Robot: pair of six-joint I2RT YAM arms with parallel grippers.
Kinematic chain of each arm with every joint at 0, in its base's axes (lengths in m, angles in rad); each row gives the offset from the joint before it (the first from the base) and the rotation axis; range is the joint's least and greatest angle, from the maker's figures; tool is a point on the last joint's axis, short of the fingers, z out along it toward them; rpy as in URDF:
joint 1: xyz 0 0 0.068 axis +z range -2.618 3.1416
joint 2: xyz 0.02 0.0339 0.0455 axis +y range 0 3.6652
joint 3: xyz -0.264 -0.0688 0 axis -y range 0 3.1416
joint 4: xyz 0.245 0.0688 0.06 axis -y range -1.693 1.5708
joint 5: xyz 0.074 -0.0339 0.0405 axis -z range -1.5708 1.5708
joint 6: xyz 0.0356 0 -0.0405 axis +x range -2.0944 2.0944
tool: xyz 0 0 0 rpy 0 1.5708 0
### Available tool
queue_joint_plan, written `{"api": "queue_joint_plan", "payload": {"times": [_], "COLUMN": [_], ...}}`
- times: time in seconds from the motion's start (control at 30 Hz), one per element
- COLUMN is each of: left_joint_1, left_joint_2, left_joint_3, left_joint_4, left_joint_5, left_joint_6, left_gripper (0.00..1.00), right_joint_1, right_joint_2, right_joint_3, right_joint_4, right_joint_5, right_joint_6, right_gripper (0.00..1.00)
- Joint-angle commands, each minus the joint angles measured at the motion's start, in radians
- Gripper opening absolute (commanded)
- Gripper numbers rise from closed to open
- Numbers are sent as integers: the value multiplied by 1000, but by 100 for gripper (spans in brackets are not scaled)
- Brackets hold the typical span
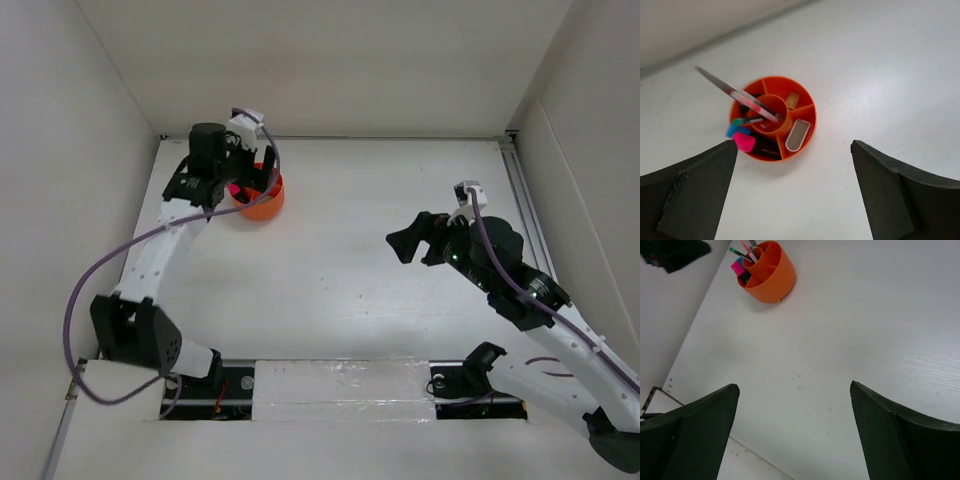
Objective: Sort the stationery into containers
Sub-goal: Place the stapler in the storage box, then reset both arms
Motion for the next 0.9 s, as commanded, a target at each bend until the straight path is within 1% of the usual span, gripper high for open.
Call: {"api": "queue_joint_plan", "payload": {"times": [0.0, 0.03, 0.07, 0.1, 0.13, 0.17, 0.2, 0.23, 0.27, 0.3, 0.33, 0.37, 0.4, 0.43, 0.47, 0.5, 0.53, 0.7, 0.77, 0.87], "left_joint_1": [0, 0, 0, 0, 0, 0, 0, 0, 0, 0, 0, 0, 0, 0, 0, 0, 0, 0, 0, 0], "left_joint_2": [-209, -310, -366, -426, -481, -591, -643, -693, -792, -844, -897, -950, -1066, -1120, -1170, -1246, -1276, -1412, -1480, -1505], "left_joint_3": [28, 9, -44, -78, -104, -150, -173, -195, -212, -257, -279, -305, -339, -394, -414, -428, -428, -482, -529, -552], "left_joint_4": [38, 57, 90, 108, 108, 108, 108, 95, 81, 59, 46, 33, 33, 33, 23, -6, -28, -87, -87, -77], "left_joint_5": [-110, -131, -161, -240, -277, -312, -345, -345, -357, -368, -394, -394, -406, -415, -426, -455, -455, -601, -624, -624], "left_joint_6": [-185, -223, -289, -332, -375, -418, -476, -490, -506, -529, -582, -611, -634, -651, -682, -682, -691, -691, -682, -673], "left_gripper": [99, 99, 99, 99, 99, 99, 99, 99, 99, 99, 99, 99, 99, 99, 99, 99, 99, 99, 99, 99], "right_joint_1": [-13, -13, -13, -13, -13, -13, -13, 1, 1, 1, 1, 1, 1, 1, 1, 1, 1, 1, 1, 1], "right_joint_2": [-5, -5, -5, -5, -5, -14, -24, -33, -33, -59, -70, -85, -120, -140, -159, -194, -211, -303, -321, -312], "right_joint_3": [142, 165, 188, 215, 270, 297, 320, 359, 381, 397, 407, 417, 417, 406, 406, 406, 406, 435, 435, 435], "right_joint_4": [-69, -95, -153, -185, -216, -247, -294, -317, -345, -394, -414, -431, -440, -455, -468, -489, -498, -543, -555, -567], "right_joint_5": [82, 105, 129, 181, 209, 235, 264, 264, 276, 289, 289, 289, 289, 280, 270, 261, 261, 260, 275, 301], "right_joint_6": [-81, -93, -116, -127, -127, -127, -127, -127, -127, -113, -113, -104, -104, -104, -104, -104, -104, -104, -104, -104], "right_gripper": [99, 100, 100, 100, 100, 100, 100, 100, 100, 100, 100, 100, 100, 100, 100, 100, 100, 100, 100, 100]}}
